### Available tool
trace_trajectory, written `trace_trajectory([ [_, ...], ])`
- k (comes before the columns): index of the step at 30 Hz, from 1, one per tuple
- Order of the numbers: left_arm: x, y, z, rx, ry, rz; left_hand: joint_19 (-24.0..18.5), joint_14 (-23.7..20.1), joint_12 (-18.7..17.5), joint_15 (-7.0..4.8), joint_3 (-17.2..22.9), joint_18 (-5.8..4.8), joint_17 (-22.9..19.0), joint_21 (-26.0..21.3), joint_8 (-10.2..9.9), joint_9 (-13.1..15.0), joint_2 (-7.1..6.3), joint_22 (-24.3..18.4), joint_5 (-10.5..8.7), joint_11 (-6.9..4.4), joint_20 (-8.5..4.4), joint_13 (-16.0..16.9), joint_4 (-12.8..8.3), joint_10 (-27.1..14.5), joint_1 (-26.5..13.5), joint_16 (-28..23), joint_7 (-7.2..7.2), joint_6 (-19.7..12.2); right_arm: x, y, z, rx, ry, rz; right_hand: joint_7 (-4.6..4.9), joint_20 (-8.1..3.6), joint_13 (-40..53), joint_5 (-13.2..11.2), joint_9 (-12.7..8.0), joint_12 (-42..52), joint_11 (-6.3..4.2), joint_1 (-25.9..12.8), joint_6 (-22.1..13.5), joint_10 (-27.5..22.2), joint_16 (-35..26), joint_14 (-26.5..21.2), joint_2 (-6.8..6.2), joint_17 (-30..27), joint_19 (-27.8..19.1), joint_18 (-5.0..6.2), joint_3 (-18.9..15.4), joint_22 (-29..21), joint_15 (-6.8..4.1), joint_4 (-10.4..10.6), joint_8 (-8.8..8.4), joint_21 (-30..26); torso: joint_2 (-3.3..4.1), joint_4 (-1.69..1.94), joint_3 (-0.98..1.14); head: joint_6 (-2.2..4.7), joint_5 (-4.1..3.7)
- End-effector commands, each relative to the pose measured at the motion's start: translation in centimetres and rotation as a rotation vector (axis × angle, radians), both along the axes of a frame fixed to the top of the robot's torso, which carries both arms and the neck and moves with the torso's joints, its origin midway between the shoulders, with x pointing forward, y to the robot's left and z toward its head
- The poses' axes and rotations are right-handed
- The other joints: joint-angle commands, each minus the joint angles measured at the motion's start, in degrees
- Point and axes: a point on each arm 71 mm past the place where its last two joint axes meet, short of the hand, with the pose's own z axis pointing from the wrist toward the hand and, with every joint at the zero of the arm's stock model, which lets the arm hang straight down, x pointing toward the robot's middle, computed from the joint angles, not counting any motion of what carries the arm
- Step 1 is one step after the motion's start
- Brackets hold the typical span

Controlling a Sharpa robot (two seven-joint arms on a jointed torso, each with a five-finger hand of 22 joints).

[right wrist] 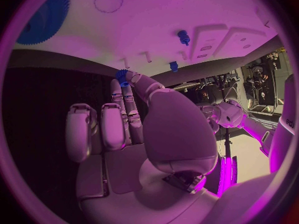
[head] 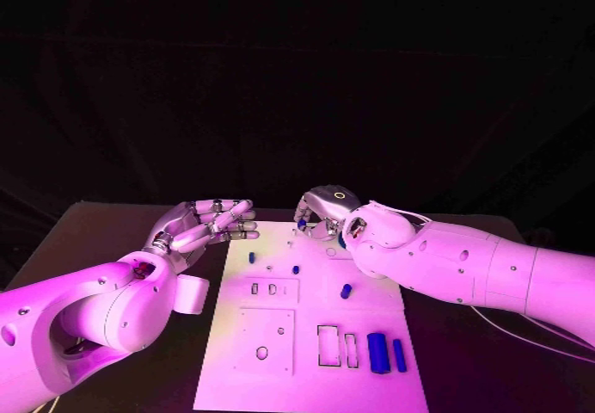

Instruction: Assemble the parts on the task board

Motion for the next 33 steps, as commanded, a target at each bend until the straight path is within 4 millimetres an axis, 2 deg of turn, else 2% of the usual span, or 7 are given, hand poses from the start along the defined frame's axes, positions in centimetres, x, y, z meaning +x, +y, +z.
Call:
trace_trajectory([
  [1, -0.1, -0.3, 0.2, -0.005, -0.009, -0.022, 0.3, 0.0, -0.2, 0.29, -0.1, 0.72, 0.1, 0.2, -0.2, -0.1, 0.02, 0.1, -0.15, 0.25, 0.04, -0.1, -0.2, -0.1, 0.6, -0.2, 0.31, 0.0, 0.2, 0.3, 0.0, 0.020, -0.016, -0.002, 0.14, -0.04, 0.5, 0.2, 0.1, 0.2, -0.73, 0.6, 0.3, 1.2, 0.3, 2.2, 0.37, -0.1, 0.4, -0.94, 0.7, 1.7, -0.26, -0.4, -0.17, 0.2, 0.13, 0.07, -0.04, 0.10, 0.08],
  [3, -0.1, -0.3, 0.2, -0.006, -0.009, -0.024, 0.3, 0.0, -0.2, 0.29, -0.1, 0.72, 0.1, 0.2, -0.2, -0.1, 0.02, 0.1, -0.15, 0.25, 0.04, -0.1, -0.2, -0.1, 0.6, -0.2, 0.31, 0.0, 0.3, 0.5, -0.1, 0.021, -0.012, -0.001, 0.15, -0.03, 0.5, 0.2, 0.1, 0.1, -0.72, 0.5, 0.3, 1.1, 0.3, 2.2, 0.33, 0.0, 0.4, -0.94, 0.8, 1.7, -0.25, -0.3, -0.20, 0.2, 0.17, 0.19, -0.07, 0.10, 0.04],
  [16, 0.0, -0.3, 0.5, -0.005, -0.013, -0.024, 0.3, 0.0, -0.3, 0.30, -0.1, 0.71, 0.1, 0.2, -0.3, -0.1, 0.07, 0.1, -0.16, 0.26, 0.03, -0.1, -0.3, -0.1, 0.7, -0.3, 0.32, 0.0, 0.3, 1.1, -0.8, 0.016, 0.022, 0.011, 0.18, 0.02, 0.5, 0.1, 0.1, 0.0, -0.68, 0.2, 0.3, 1.1, 0.3, 2.2, 0.24, 0.0, 0.4, -0.94, 0.8, 1.7, -0.21, -0.2, -0.27, 0.2, 0.15, 0.17, -0.10, -0.45, 0.47],
  [21, 0.0, -0.3, 0.6, -0.004, -0.015, -0.025, 0.3, 0.0, -0.3, 0.30, -0.1, 0.71, 0.1, 0.2, -0.3, -0.1, 0.07, 0.1, -0.16, 0.26, 0.03, -0.1, -0.3, -0.1, 0.7, -0.3, 0.32, 0.0, 0.4, 1.0, -1.1, 0.006, 0.034, 0.012, 0.18, 0.04, 0.5, 0.1, 0.2, -0.1, -0.68, 0.0, 0.2, 1.1, 0.3, 2.1, 0.16, -0.1, 0.3, -0.91, 0.8, 1.6, -0.19, -0.1, -0.31, 0.2, 0.10, 0.24, -0.15, -0.57, 0.36],
  [33, 0.1, -0.3, 0.7, -0.004, -0.020, -0.022, 0.3, 0.0, -0.4, 0.31, -0.1, 0.71, 0.1, 0.2, -0.3, -0.1, 0.08, 0.1, -0.16, 0.28, 0.03, -0.1, -0.3, -0.2, 0.7, -0.3, 0.35, 0.0, 0.8, 1.4, -1.3, -0.005, 0.048, -0.004, 0.29, 0.24, 0.3, -0.5, 0.2, -0.9, -0.39, -0.9, -0.6, 0.1, -0.1, 1.8, -0.33, -0.9, -0.5, -0.68, 0.9, 0.8, 0.03, 0.2, -0.94, -0.4, 0.17, 0.39, -0.20, -0.37, 0.23],
])
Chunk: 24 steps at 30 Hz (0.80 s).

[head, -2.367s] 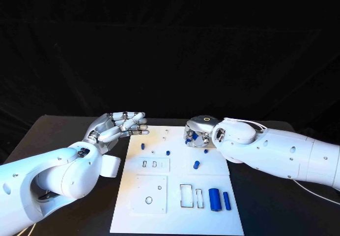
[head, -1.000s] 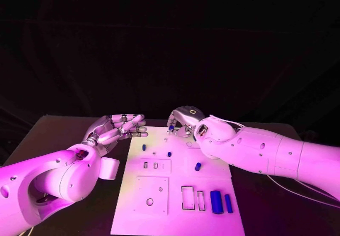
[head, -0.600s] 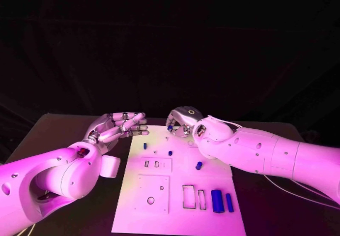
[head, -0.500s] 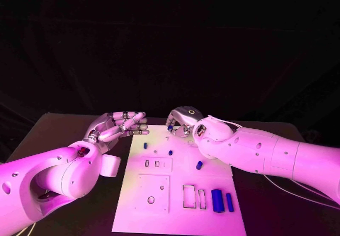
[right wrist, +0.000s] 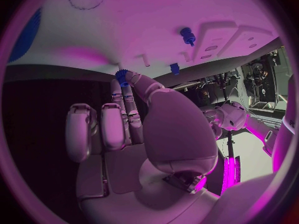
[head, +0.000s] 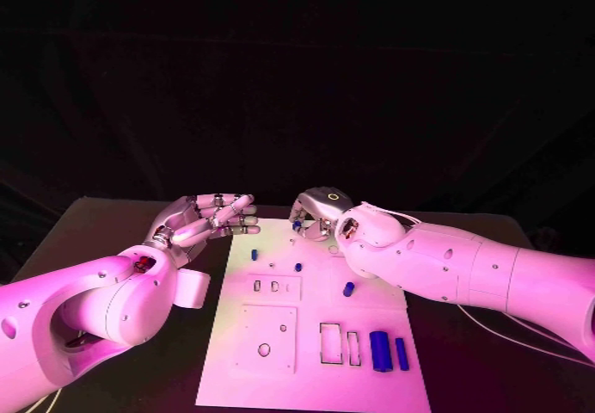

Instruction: Assemble the parts on the task board

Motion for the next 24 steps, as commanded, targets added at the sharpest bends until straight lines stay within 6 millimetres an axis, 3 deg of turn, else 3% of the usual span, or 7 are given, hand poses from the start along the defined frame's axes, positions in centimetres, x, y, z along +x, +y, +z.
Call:
trace_trajectory([
  [1, -0.1, -0.3, 0.2, -0.006, -0.012, -0.020, 0.3, -0.1, -0.4, 0.32, -0.1, 0.71, 0.1, 0.2, -0.3, -0.1, -0.13, 0.1, -0.16, 0.29, 0.02, -0.1, -0.3, -0.2, 0.5, -0.3, 0.36, 0.0, 0.1, 0.1, -0.2, -0.015, 0.016, -0.001, 0.09, 0.12, 0.3, -0.1, 0.0, -0.4, -0.38, -0.9, -0.4, 0.1, 0.0, 1.8, -0.32, -0.1, -0.4, -0.68, 0.4, 0.8, 0.04, 0.2, -0.40, -0.4, 0.04, 0.10, -0.04, 0.06, -0.05],
  [10, 0.0, -0.3, 0.3, -0.006, -0.014, -0.020, 0.3, -0.1, -0.4, 0.33, -0.1, 0.71, 0.1, 0.2, -0.4, -0.1, -0.12, 0.1, -0.17, 0.31, 0.02, -0.1, -0.3, -0.2, 0.6, -0.4, 0.38, -0.1, 0.4, 0.1, -0.4, -0.024, 0.025, -0.012, 0.90, 0.71, -0.6, -0.6, 0.0, -0.9, 0.59, -1.7, -1.8, -3.0, -1.1, 1.3, -1.16, -2.0, -2.1, -0.20, 1.1, -1.2, 0.82, 0.4, -1.32, -1.7, 0.03, 0.04, -0.07, -0.21, -0.20],
  [15, 0.0, -0.3, 0.4, -0.006, -0.015, -0.020, 0.3, -0.1, -0.4, 0.33, -0.1, 0.71, 0.1, 0.2, -0.4, -0.1, -0.12, 0.1, -0.17, 0.31, 0.02, -0.1, -0.3, -0.2, 0.6, -0.4, 0.38, -0.1, 0.3, 0.1, -0.4, -0.026, 0.028, -0.007, 1.67, 1.43, -1.7, -1.0, -0.2, -0.9, 1.53, -2.7, -3.5, -6.8, -2.7, 0.5, -2.33, -4.4, -4.4, 0.47, 1.1, -4.2, 1.65, 0.8, -1.79, -3.7, 0.03, 0.09, -0.05, -0.15, -0.21],
  [19, 0.0, -0.2, 0.4, -0.005, -0.016, -0.018, 0.3, -0.1, -0.4, 0.33, -0.1, 0.71, 0.1, 0.2, -0.4, -0.1, -0.12, 0.1, -0.17, 0.31, 0.02, -0.1, -0.3, -0.2, 0.6, -0.4, 0.38, -0.1, 0.2, 0.0, -0.3, -0.015, 0.016, -0.003, 2.39, 2.21, -2.5, -0.9, -0.8, -0.8, 2.34, -3.3, -6.3, -10.4, -5.3, -0.9, -3.39, -8.2, -7.4, 1.35, 0.0, -8.0, 2.31, 1.1, -1.86, -6.4, 0.00, 0.09, -0.06, -0.03, -0.25],
  [24, 0.1, 0.0, 0.4, -0.003, -0.017, -0.012, 0.3, -0.1, -0.4, 0.33, -0.1, 0.71, 0.1, 0.2, -0.4, -0.1, -0.12, 0.1, -0.17, 0.31, 0.02, -0.1, -0.3, -0.2, 0.6, -0.4, 0.38, -0.1, -0.6, -1.1, -0.1, 0.007, 0.022, -0.005, 2.70, 2.56, -2.6, -0.3, -1.1, -0.4, 2.61, -3.4, -7.8, -11.3, -6.7, -1.5, -3.70, -10.3, -8.6, 1.79, -1.7, -9.8, 2.47, 1.5, -1.78, -8.0, 0.00, 0.08, 0.00, 0.26, -0.29],
])
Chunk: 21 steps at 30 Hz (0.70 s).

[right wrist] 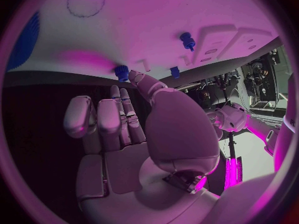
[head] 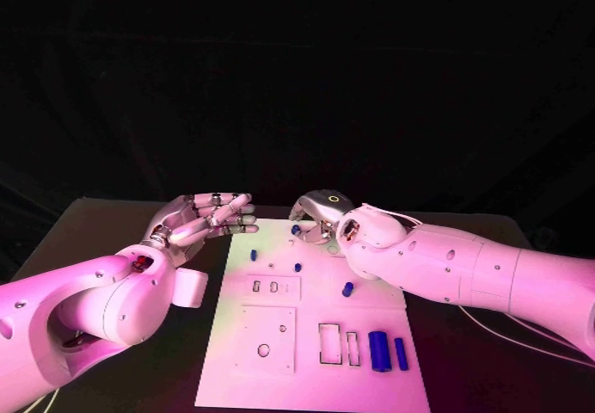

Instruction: Assemble the parts on the task board

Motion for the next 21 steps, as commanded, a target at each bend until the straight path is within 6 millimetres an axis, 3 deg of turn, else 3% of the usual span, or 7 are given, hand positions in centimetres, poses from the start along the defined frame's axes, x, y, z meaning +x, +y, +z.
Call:
trace_trajectory([
  [1, 0.0, 0.0, 0.2, -0.004, -0.012, -0.014, 0.3, -0.1, -0.2, 0.33, -0.1, 0.70, 0.1, 0.2, -0.4, -0.1, -0.11, 0.1, -0.16, 0.31, 0.01, -0.1, -0.3, -0.2, 0.6, -0.4, 0.38, -0.1, -0.6, -0.8, 0.3, 0.019, 0.002, -0.003, 0.13, -0.05, -0.1, 0.5, 0.0, 0.4, 0.06, -0.1, -0.2, -0.3, -0.2, -0.5, -0.37, -0.3, -0.4, 0.87, -0.6, -0.2, -0.01, 0.2, -0.09, -0.2, -0.05, -0.07, 0.07, 0.15, 0.01],
  [7, 0.1, 0.3, 0.2, -0.002, -0.013, -0.008, 0.3, -0.1, -0.3, 0.35, -0.1, 0.70, 0.1, 0.3, -0.4, -0.1, -0.09, 0.1, -0.17, 0.35, 0.01, -0.1, -0.4, -0.3, 0.6, -0.4, 0.43, -0.1, -1.7, -3.8, 1.3, 0.063, 0.040, -0.041, -0.01, -0.14, 0.3, 1.0, 0.2, 1.6, -0.33, -0.3, 0.9, 2.3, 0.7, 0.3, 0.18, 1.0, 1.2, 0.50, -1.4, 1.6, -0.27, 0.9, 0.33, 0.7, -0.23, -0.49, 0.09, 0.26, -0.14],
  [11, 0.1, 0.4, 0.2, -0.001, -0.012, -0.006, 0.3, -0.1, -0.3, 0.35, -0.1, 0.70, 0.1, 0.3, -0.4, -0.1, -0.09, 0.1, -0.17, 0.36, 0.00, -0.1, -0.4, -0.3, 0.6, -0.4, 0.45, -0.1, -2.3, -6.9, 2.1, 0.108, 0.104, -0.099, -0.84, -0.96, 1.4, 2.0, 0.4, 4.7, -1.99, -1.1, 1.6, 9.9, 3.0, 1.5, 0.59, 4.0, 4.0, -0.23, -1.3, 5.1, -1.45, 2.2, 0.36, 2.8, -0.40, -0.84, 0.18, 0.49, -0.32],
  [16, 0.2, 0.5, 0.2, 0.000, -0.012, -0.005, 0.3, -0.1, -0.3, 0.35, -0.1, 0.70, 0.1, 0.3, -0.5, -0.1, -0.09, 0.1, -0.18, 0.36, 0.00, -0.1, -0.4, -0.3, 0.6, -0.5, 0.44, -0.1, -2.7, -10.2, 2.3, 0.142, 0.195, -0.154, -1.85, -2.20, 2.8, 2.8, 0.4, 7.0, -3.51, -2.5, 1.6, 16.0, 3.7, 1.9, -0.63, 4.8, 5.2, -0.59, -2.7, 6.6, -2.74, 3.4, 0.22, 3.8, -0.53, -1.17, 0.39, 0.53, -0.58],
  [18, 0.2, 0.5, 0.2, 0.000, -0.011, -0.004, 0.3, -0.1, -0.3, 0.35, -0.1, 0.70, 0.1, 0.3, -0.5, -0.1, -0.09, 0.1, -0.18, 0.36, 0.00, -0.1, -0.4, -0.3, 0.6, -0.5, 0.44, -0.1, -2.7, -11.2, 2.2, 0.145, 0.218, -0.163, -2.20, -2.62, 4.1, 1.9, 0.3, 8.6, -4.04, -3.0, 1.0, 18.7, 4.3, 2.1, -0.92, 5.7, 5.9, -0.81, -3.8, 7.6, -3.17, 3.9, 0.09, 4.4, -0.53, -1.24, 0.45, 0.56, -0.68],
  [20, 0.2, 0.5, 0.1, 0.000, -0.010, -0.005, 0.3, 0.0, -0.3, 0.35, -0.1, 0.70, 0.1, 0.3, -0.5, -0.1, -0.09, 0.1, -0.18, 0.36, 0.00, -0.1, -0.4, -0.3, 0.6, -0.5, 0.44, -0.1, -2.6, -12.1, 2.1, 0.131, 0.241, -0.176, -2.68, -3.78, 8.9, 1.2, 0.4, 13.3, -5.19, -3.0, 0.6, 20.5, 6.7, 3.0, -1.22, 8.9, 7.6, -1.30, -7.0, 9.8, -4.10, 4.8, 0.46, 5.8, -0.53, -1.27, 0.55, 0.62, -0.74],
  [21, 0.2, 0.5, 0.1, 0.000, -0.010, -0.005, 0.3, 0.0, -0.3, 0.35, -0.1, 0.70, 0.1, 0.3, -0.5, -0.1, -0.09, 0.1, -0.18, 0.36, 0.00, -0.1, -0.4, -0.3, 0.6, -0.5, 0.44, -0.1, -2.6, -12.4, 2.0, 0.125, 0.246, -0.180, -2.90, -3.76, 9.8, 1.2, 0.4, 14.4, -5.00, -3.3, 0.4, 21.4, 7.3, 3.2, -1.37, 9.9, 7.9, -1.45, -7.6, 10.3, -4.04, 5.1, 0.43, 6.1, -0.52, -1.20, 0.52, 0.64, -0.77],
])
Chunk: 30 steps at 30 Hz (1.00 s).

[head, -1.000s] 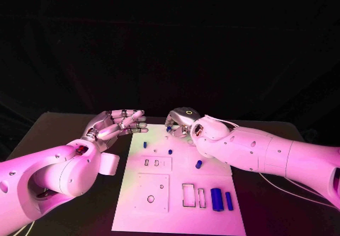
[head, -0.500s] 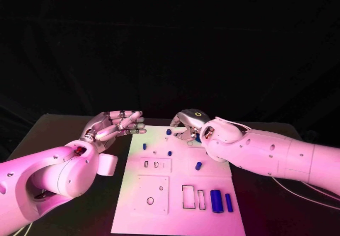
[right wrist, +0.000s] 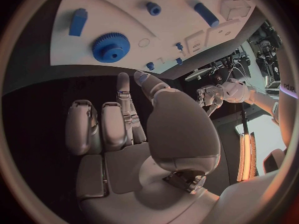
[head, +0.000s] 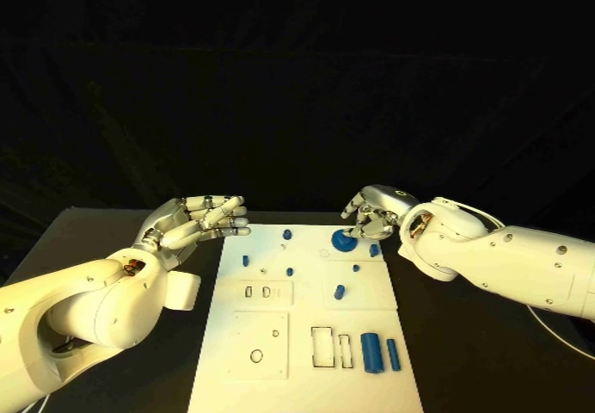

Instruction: Assemble the parts on the task board

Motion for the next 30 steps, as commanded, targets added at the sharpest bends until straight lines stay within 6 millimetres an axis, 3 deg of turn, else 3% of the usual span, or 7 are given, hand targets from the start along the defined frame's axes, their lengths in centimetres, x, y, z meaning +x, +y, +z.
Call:
trace_trajectory([
  [1, 0.0, -0.2, 0.1, -0.005, -0.009, -0.022, 0.3, 0.0, -0.3, 0.35, -0.1, 0.70, 0.1, 0.3, -0.2, -0.1, -0.09, 0.1, -0.18, 0.16, 0.00, -0.1, -0.4, -0.1, 0.6, -0.2, 0.44, -0.1, 0.1, -0.6, -0.7, 0.000, 0.111, -0.002, -0.42, -0.36, 7.3, 1.1, 0.3, 6.2, -0.30, 0.2, -0.4, -1.9, 2.4, 2.4, 0.01, 3.4, 1.3, -1.05, -3.9, 1.9, -0.63, 1.0, 0.56, 1.1, -0.01, -0.11, 0.16, 0.09, -0.05],
  [2, 0.0, -0.2, 0.1, -0.005, -0.009, -0.022, 0.3, 0.0, -0.3, 0.35, -0.1, 0.70, 0.1, 0.3, -0.2, -0.1, -0.09, 0.1, -0.18, 0.16, 0.00, -0.1, -0.4, -0.1, 0.6, -0.2, 0.44, -0.1, 0.2, -0.8, -0.8, -0.006, 0.116, -0.006, -0.60, -0.40, 13.4, 1.1, 0.3, 12.4, -0.17, 0.3, -0.6, -0.5, 3.6, 2.7, 0.29, 5.2, 1.8, -1.20, -4.6, 2.6, -0.34, 1.3, 0.58, 1.5, -0.01, -0.07, 0.14, 0.08, -0.07],
  [3, 0.0, -0.2, 0.1, -0.005, -0.009, -0.022, 0.3, 0.0, -0.3, 0.35, -0.1, 0.70, 0.1, 0.3, -0.2, -0.1, -0.09, 0.1, -0.18, 0.16, 0.00, -0.1, -0.4, -0.1, 0.6, -0.2, 0.44, -0.1, 0.3, -1.0, -0.9, -0.010, 0.121, -0.010, -0.80, -0.55, 25.0, 2.4, 0.6, 22.4, -0.27, 1.5, -0.8, -5.0, 4.9, 2.8, 1.23, 6.9, 2.2, -1.25, -7.0, 3.3, 0.18, 2.1, 1.09, 1.9, 0.00, -0.07, 0.13, 0.06, -0.07],
  [4, 0.0, -0.2, 0.1, -0.006, -0.008, -0.023, 0.3, 0.0, -0.3, 0.35, -0.1, 0.70, 0.1, 0.3, -0.2, -0.1, -0.09, 0.1, -0.18, 0.16, 0.00, -0.1, -0.4, -0.1, 0.6, -0.2, 0.44, -0.1, 0.4, -1.1, -1.0, -0.015, 0.125, -0.013, -0.53, -0.28, 30.2, 1.9, 0.7, 27.7, 0.00, 1.6, -1.0, -3.6, 5.5, 2.9, 1.41, 8.1, 2.4, -1.39, -7.7, 3.7, -0.11, 2.4, 1.16, 2.0, 0.01, -0.05, 0.12, 0.03, -0.10],
  [5, 0.0, -0.2, 0.1, -0.006, -0.008, -0.023, 0.3, 0.0, -0.3, 0.35, -0.1, 0.70, 0.1, 0.3, -0.2, -0.1, -0.09, 0.1, -0.18, 0.16, 0.00, -0.1, -0.4, -0.1, 0.6, -0.2, 0.44, -0.1, 0.5, -1.2, -1.1, -0.019, 0.128, -0.015, -0.54, 0.17, 36.4, 2.3, 0.9, 32.9, 0.06, 2.4, -1.2, -5.6, 6.1, 2.9, 1.80, 8.9, 2.5, -1.50, -9.0, 4.0, -0.01, 3.0, 1.54, 2.1, 0.03, -0.03, 0.14, 0.01, -0.12],
  [9, 0.0, -0.2, 0.1, -0.005, -0.008, -0.023, 0.3, 0.0, -0.3, 0.35, -0.1, 0.70, 0.1, 0.3, -0.2, -0.1, -0.09, 0.1, -0.18, 0.16, 0.00, -0.1, -0.4, -0.1, 0.6, -0.2, 0.44, -0.1, 0.8, -1.2, -1.5, -0.030, 0.139, -0.021, -0.22, 0.21, 45.4, 2.8, 1.1, 41.6, 0.58, 3.1, -2.2, -4.0, 7.8, 3.4, 2.36, 11.7, 2.9, -1.53, -10.6, 4.7, 0.32, 4.0, 1.73, 2.4, 0.02, 0.01, 0.08, -0.14, -0.03],
  [30, 0.1, -0.1, 0.1, -0.004, -0.006, -0.020, 0.3, 0.0, -0.4, 0.36, -0.1, 0.70, 0.1, 0.3, -0.3, -0.1, -0.09, 0.1, -0.19, 0.17, 0.00, -0.1, -0.4, -0.1, 0.6, -0.2, 0.46, -0.1, 1.8, 0.0, -2.7, -0.082, 0.137, -0.019, 0.61, 0.87, 54.9, 3.2, 1.4, 50.6, 1.24, 4.6, -4.6, -3.0, 10.6, 4.1, 2.34, 16.7, 3.4, -1.72, -14.6, 5.8, 1.01, 5.7, 1.98, 2.8, -0.05, 0.00, 0.04, -0.53, -0.01],
])
